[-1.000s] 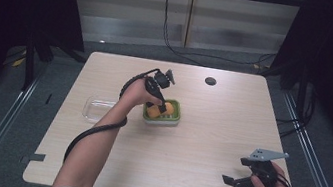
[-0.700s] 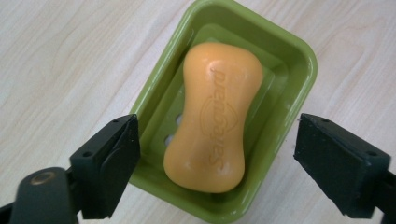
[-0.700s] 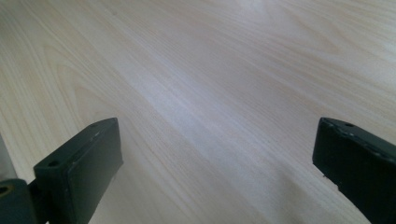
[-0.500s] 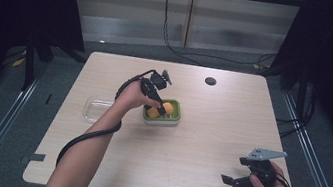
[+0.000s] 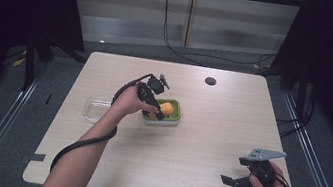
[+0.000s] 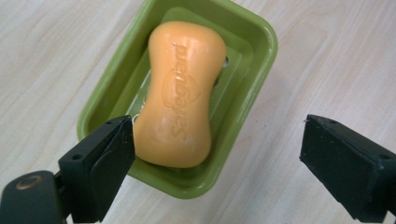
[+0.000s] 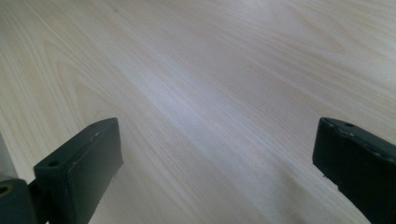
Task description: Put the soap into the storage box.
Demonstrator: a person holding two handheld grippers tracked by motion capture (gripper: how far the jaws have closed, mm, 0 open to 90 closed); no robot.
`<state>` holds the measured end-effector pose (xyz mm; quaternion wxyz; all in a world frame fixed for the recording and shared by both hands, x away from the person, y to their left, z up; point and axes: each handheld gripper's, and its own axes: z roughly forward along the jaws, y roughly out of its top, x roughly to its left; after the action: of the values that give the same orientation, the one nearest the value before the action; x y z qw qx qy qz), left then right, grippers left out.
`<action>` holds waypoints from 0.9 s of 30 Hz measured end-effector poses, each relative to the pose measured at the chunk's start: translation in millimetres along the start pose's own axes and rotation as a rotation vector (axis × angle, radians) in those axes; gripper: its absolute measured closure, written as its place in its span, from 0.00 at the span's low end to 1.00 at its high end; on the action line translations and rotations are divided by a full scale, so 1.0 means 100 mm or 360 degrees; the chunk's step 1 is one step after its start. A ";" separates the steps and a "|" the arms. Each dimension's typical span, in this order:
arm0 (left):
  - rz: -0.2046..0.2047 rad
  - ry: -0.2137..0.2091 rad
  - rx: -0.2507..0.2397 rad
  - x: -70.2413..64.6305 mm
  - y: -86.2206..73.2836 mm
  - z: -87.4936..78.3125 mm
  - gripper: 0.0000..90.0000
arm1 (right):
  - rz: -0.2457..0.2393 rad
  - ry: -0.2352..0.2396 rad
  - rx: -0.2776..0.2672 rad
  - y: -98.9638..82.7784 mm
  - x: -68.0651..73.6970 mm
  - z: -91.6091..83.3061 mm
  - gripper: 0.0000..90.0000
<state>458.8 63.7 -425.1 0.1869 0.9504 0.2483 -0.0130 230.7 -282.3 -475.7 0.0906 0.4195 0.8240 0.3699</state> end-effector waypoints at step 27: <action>0.0045 -0.0054 -0.0094 -0.24 -0.35 0.03 0.10 | -0.0013 0.0008 0.0014 0.00 0.01 0.01 0.01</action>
<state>421.1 79.1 -437.3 0.2191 0.9475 0.2321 -0.0191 231.0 -280.7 -476.3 0.0882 0.4156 0.8275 0.3670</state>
